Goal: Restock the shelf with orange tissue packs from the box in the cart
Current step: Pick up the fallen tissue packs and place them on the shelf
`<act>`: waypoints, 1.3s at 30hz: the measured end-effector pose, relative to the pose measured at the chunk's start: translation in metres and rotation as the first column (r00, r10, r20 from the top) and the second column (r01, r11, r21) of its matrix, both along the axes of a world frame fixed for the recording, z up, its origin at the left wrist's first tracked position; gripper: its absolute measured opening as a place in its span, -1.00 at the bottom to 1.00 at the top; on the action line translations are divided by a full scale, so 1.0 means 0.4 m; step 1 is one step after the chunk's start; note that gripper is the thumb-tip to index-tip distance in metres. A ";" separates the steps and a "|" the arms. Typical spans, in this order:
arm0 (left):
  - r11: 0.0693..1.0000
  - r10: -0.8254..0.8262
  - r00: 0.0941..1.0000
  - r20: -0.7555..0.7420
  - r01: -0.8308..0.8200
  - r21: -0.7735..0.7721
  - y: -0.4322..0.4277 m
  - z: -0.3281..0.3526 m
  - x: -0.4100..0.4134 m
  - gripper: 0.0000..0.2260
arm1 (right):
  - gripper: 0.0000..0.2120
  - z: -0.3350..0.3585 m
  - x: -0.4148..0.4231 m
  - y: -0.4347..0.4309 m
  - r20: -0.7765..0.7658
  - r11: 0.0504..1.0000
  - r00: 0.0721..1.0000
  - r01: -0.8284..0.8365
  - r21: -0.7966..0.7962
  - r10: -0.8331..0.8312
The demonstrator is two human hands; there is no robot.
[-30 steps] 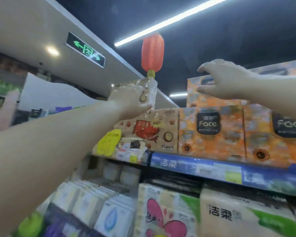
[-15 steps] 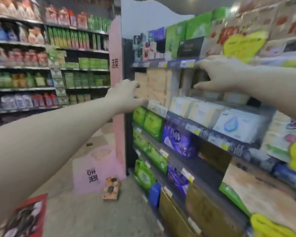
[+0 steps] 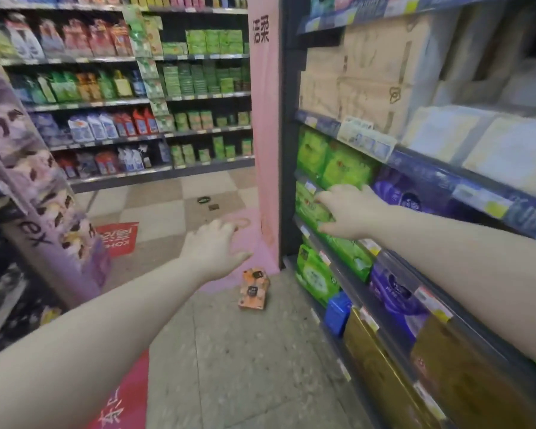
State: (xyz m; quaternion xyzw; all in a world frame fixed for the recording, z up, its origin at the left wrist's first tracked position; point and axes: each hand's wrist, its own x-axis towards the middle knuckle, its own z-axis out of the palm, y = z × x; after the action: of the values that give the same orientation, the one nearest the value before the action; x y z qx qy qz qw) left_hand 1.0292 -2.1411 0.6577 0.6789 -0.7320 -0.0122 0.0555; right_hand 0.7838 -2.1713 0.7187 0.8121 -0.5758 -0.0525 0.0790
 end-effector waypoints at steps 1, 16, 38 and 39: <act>0.999 0.028 1.000 0.009 -0.028 0.030 -0.033 -0.040 0.013 -0.42 | -0.43 -0.041 0.014 -0.050 0.004 1.000 1.000 -0.019 0.025 0.019; 0.900 0.344 0.936 -0.076 -0.305 0.311 -0.525 -0.415 0.092 -0.44 | -0.44 -0.459 0.165 -0.650 0.141 0.922 0.990 -0.075 0.381 0.022; 0.726 0.337 0.939 -0.066 -0.215 0.653 -1.350 -0.957 0.463 -0.44 | -0.48 -1.080 0.459 -1.397 -0.008 0.640 0.958 0.198 0.742 -0.287; 0.717 0.330 0.942 -0.063 -0.206 0.666 -1.383 -0.995 0.460 -0.44 | -0.49 -1.121 0.459 -1.429 -0.018 0.627 0.956 0.206 0.752 -0.293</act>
State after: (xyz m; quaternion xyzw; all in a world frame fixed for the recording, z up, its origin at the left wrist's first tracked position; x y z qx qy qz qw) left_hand 1.2133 -2.6942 0.2599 0.7508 -0.5673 -0.3175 -0.1175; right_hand 0.9673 -2.7427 0.2703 0.6864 -0.6136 -0.2508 -0.2990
